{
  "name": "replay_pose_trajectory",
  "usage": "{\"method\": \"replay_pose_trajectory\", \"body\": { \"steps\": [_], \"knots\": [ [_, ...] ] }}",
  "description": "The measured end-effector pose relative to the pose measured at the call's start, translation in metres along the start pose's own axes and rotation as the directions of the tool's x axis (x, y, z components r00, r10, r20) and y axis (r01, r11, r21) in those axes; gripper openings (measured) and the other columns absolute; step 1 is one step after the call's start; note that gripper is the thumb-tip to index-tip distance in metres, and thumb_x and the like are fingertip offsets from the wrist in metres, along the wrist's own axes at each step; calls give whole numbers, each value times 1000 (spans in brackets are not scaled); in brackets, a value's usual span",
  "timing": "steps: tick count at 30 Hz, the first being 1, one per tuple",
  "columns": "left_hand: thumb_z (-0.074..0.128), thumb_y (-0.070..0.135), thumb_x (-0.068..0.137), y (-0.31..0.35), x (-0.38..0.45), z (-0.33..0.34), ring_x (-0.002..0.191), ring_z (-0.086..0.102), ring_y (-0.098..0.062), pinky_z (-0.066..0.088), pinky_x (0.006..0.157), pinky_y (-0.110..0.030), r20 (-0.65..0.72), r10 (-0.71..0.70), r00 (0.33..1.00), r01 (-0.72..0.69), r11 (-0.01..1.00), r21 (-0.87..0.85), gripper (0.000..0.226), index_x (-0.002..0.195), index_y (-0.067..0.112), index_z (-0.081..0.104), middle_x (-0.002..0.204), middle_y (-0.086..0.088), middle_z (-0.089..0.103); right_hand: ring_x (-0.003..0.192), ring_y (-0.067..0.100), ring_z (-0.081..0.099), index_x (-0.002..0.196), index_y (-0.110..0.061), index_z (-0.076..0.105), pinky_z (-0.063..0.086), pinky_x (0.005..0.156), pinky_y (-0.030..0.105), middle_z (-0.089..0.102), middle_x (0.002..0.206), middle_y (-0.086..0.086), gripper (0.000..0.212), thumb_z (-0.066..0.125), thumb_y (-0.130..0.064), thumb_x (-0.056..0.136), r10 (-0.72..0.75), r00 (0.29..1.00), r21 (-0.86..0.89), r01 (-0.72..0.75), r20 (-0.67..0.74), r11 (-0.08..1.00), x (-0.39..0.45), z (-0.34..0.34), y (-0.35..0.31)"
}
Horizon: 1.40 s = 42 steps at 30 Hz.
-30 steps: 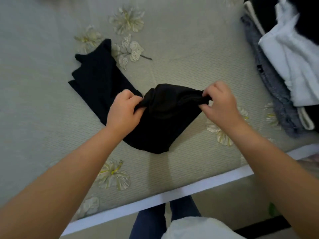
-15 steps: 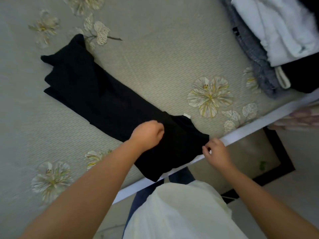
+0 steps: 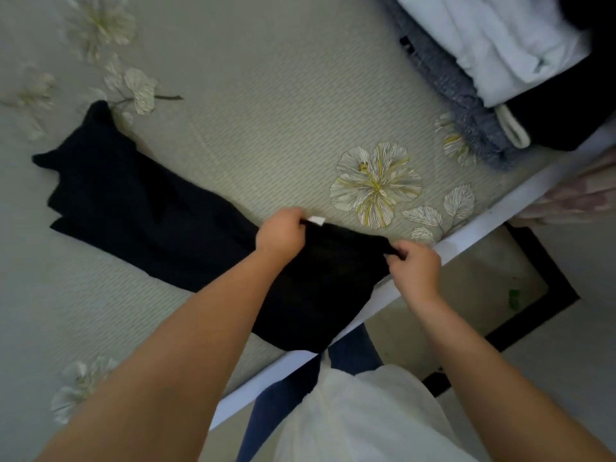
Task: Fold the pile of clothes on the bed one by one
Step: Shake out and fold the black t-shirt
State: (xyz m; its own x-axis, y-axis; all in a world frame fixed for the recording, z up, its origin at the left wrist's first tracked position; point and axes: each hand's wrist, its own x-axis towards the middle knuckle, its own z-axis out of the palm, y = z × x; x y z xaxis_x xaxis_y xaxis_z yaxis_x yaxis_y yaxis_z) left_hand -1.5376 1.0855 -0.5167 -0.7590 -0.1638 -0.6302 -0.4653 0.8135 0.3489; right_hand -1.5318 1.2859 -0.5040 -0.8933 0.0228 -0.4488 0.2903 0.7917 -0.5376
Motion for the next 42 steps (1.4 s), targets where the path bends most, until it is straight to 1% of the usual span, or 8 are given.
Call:
{"method": "replay_pose_trajectory", "body": {
  "steps": [5,8,11,16,20,26,30,42],
  "knots": [
    [43,1,87,4,-6,-87,89,44,-11,36,75,-22,-619,18,785,-260,916,-304,17,99,3,55,98,0,50,75,27,57,86,7,70,27,61,15,63,81,23,24,57,17,68,-321,918,49,341,-233,939,41,-38,-71],
    [44,10,86,9,-20,-117,71,50,-15,38,67,-31,-490,227,842,-422,842,-335,7,91,13,45,78,1,54,71,19,49,81,8,69,32,58,8,62,75,24,24,57,20,64,-357,889,60,389,-286,919,58,-54,-87],
    [53,21,90,-4,-21,-130,63,51,-17,36,59,-30,-117,437,892,-429,899,88,10,96,13,49,74,1,55,73,19,49,86,7,70,32,62,-5,60,78,22,27,56,20,68,-283,922,76,312,-263,947,67,-71,-74],
    [52,23,89,-14,-7,-154,94,55,-22,34,81,-30,93,345,934,-346,804,484,18,102,12,57,98,-4,59,74,29,53,87,8,70,29,58,9,58,74,19,26,54,20,70,-334,927,-35,333,-173,942,64,-85,-75],
    [49,25,92,-4,-12,-200,101,52,-28,34,75,-31,-71,231,970,-148,800,581,19,102,9,53,105,-10,58,90,36,57,94,4,69,33,70,21,62,94,26,26,53,12,75,-304,924,12,315,-232,949,77,-111,-119],
    [51,6,89,27,-62,-294,74,46,-20,31,53,-21,-580,28,814,-217,942,-258,13,77,9,51,66,-4,47,96,27,58,101,-3,69,31,65,17,67,102,16,29,47,2,82,-258,911,182,327,-321,927,74,-154,-230],
    [48,14,92,50,-115,-367,96,56,-30,35,75,-31,-698,79,712,-230,965,-126,21,105,0,57,98,-21,60,99,31,53,102,-3,63,39,83,34,62,105,17,31,39,2,82,-353,870,245,446,-345,861,43,-181,-323],
    [39,-10,81,19,-301,-522,85,40,-19,32,61,-22,-839,84,538,-230,972,-51,43,123,0,40,110,-17,47,68,22,36,50,-13,29,22,53,31,37,59,5,38,38,-13,87,-855,461,-71,870,-238,488,-88,-300,-508]
  ]
}}
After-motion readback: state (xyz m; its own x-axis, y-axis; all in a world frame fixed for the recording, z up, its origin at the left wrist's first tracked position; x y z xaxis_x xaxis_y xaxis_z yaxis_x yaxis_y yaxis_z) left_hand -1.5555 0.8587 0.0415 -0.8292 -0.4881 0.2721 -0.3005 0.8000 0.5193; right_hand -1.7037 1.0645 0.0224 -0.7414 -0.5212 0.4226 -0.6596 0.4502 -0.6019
